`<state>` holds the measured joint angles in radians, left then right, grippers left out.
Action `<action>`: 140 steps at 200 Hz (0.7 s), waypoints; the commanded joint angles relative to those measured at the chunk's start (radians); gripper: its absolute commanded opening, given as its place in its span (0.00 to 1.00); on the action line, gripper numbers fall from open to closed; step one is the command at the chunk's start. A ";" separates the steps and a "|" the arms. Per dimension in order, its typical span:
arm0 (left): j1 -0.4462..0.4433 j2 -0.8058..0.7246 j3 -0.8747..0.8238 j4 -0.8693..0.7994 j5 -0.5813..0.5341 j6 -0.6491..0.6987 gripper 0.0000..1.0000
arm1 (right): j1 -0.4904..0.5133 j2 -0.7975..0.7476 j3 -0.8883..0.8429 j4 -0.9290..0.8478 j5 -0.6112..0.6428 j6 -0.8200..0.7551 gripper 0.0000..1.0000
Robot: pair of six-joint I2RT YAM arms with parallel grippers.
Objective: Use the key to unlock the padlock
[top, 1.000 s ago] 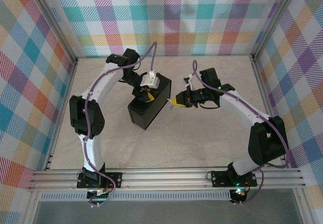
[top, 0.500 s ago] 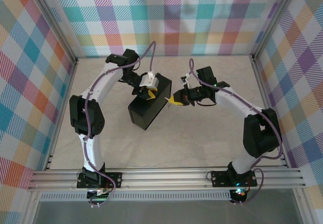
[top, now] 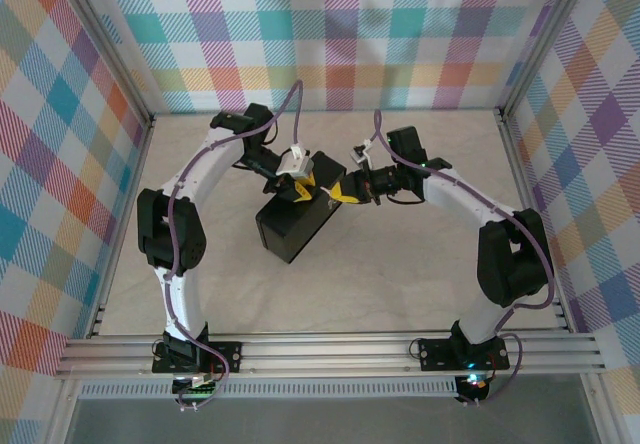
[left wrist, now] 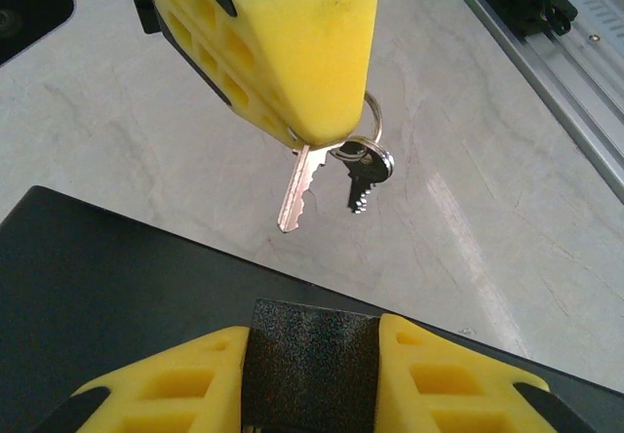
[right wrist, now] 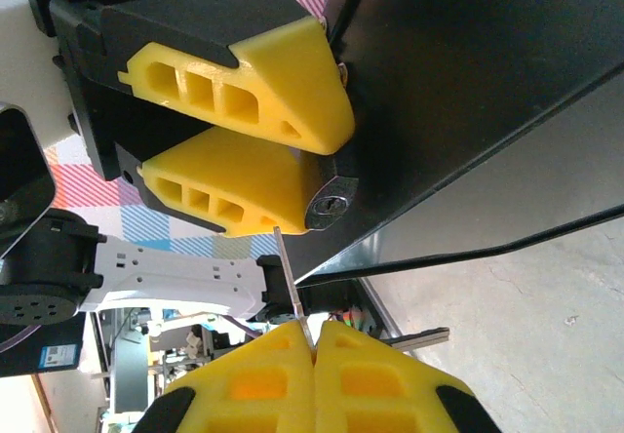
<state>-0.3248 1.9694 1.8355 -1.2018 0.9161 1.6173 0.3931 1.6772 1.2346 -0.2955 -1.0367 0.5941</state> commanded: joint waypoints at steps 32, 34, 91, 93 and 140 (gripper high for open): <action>-0.006 -0.031 -0.014 -0.008 0.043 0.021 0.29 | 0.007 0.040 0.017 0.005 -0.045 0.006 0.00; -0.006 -0.030 -0.014 -0.008 0.042 0.021 0.29 | 0.007 0.042 0.018 0.004 -0.045 0.006 0.00; -0.016 -0.035 -0.035 0.018 0.013 0.003 0.28 | 0.022 0.058 0.019 0.017 -0.043 0.010 0.00; -0.016 -0.035 -0.035 0.019 0.013 0.003 0.28 | 0.023 0.058 0.020 0.017 -0.045 0.010 0.00; -0.020 -0.037 -0.035 0.029 0.008 -0.002 0.27 | 0.032 0.070 0.023 0.016 -0.044 0.013 0.00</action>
<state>-0.3332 1.9640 1.8198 -1.1728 0.9150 1.6093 0.4191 1.7325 1.2346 -0.2897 -1.0496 0.5987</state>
